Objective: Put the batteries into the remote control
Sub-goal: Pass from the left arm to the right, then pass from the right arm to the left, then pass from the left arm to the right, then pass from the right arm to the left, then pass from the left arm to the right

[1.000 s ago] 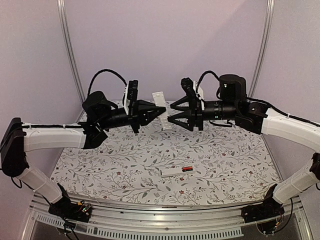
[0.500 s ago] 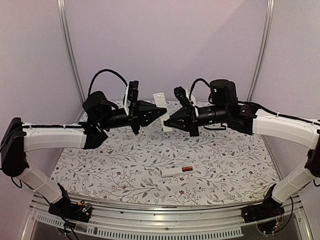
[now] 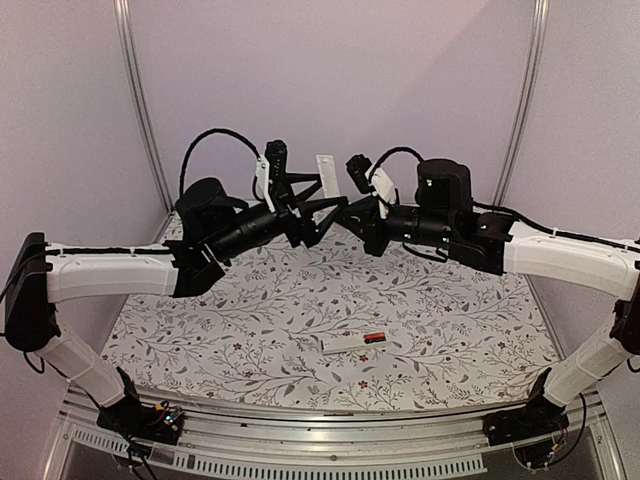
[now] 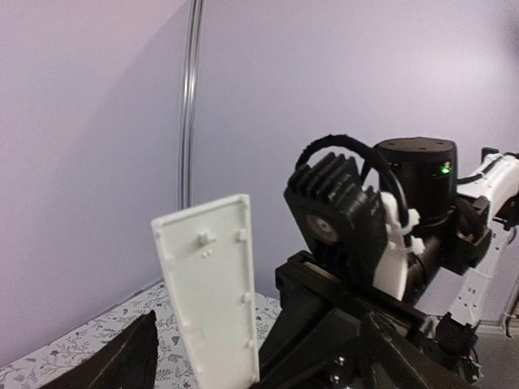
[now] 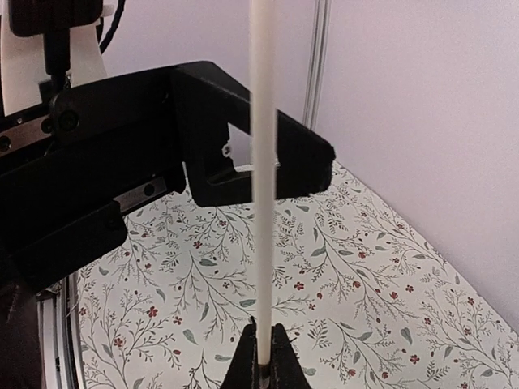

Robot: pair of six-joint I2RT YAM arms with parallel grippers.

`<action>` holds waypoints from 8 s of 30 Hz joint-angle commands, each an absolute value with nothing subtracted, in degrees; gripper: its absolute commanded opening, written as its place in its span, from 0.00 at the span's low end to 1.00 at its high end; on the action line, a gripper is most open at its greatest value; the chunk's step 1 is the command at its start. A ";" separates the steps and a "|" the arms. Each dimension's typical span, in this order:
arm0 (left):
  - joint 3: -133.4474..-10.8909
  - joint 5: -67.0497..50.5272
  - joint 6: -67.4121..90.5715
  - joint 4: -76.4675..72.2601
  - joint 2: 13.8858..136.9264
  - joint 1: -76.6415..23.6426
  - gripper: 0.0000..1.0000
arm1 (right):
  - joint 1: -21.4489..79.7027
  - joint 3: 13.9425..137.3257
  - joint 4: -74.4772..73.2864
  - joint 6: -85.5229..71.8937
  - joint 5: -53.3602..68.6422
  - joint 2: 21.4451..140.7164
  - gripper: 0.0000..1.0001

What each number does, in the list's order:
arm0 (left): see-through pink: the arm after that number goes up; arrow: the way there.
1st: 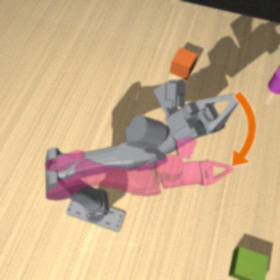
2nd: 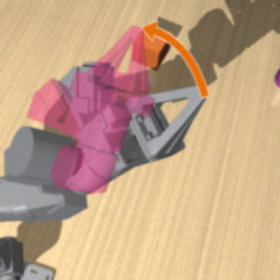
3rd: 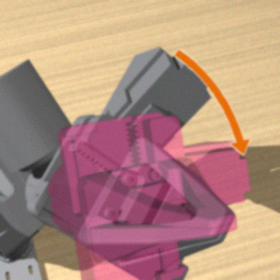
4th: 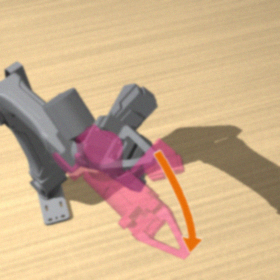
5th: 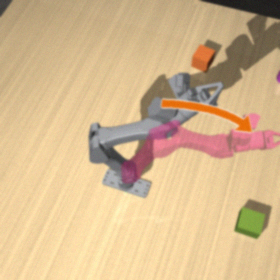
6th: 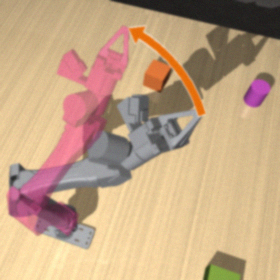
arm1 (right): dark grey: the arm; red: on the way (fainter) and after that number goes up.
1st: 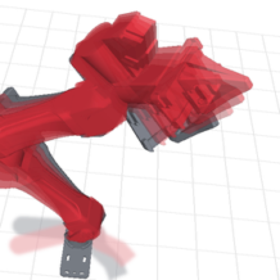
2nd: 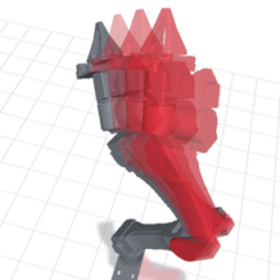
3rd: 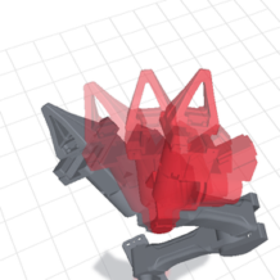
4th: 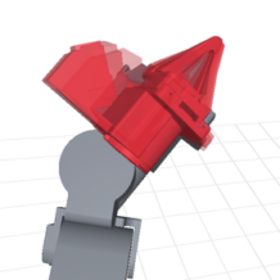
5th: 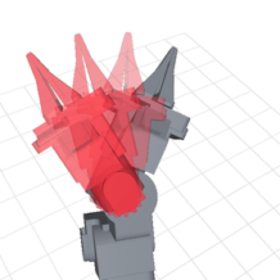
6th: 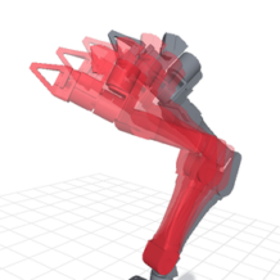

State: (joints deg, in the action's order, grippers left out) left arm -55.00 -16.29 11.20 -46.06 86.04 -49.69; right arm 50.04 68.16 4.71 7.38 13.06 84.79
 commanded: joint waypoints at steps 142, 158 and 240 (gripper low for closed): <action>-50.36 -32.57 -22.01 -15.90 81.53 -50.45 0.73 | 48.55 68.80 -32.88 37.04 25.23 85.78 0.20; -51.97 -35.75 -17.41 -19.30 84.23 -50.55 0.40 | 48.70 68.46 -31.77 37.09 24.72 84.75 0.20; -23.20 -24.18 0.97 -93.08 99.25 -56.67 0.16 | 51.55 54.02 -3.96 33.61 34.97 95.55 0.67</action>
State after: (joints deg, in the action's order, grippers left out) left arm -22.33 -23.57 2.92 -76.05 101.91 -55.33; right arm 51.11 55.09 -7.35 36.84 33.80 95.37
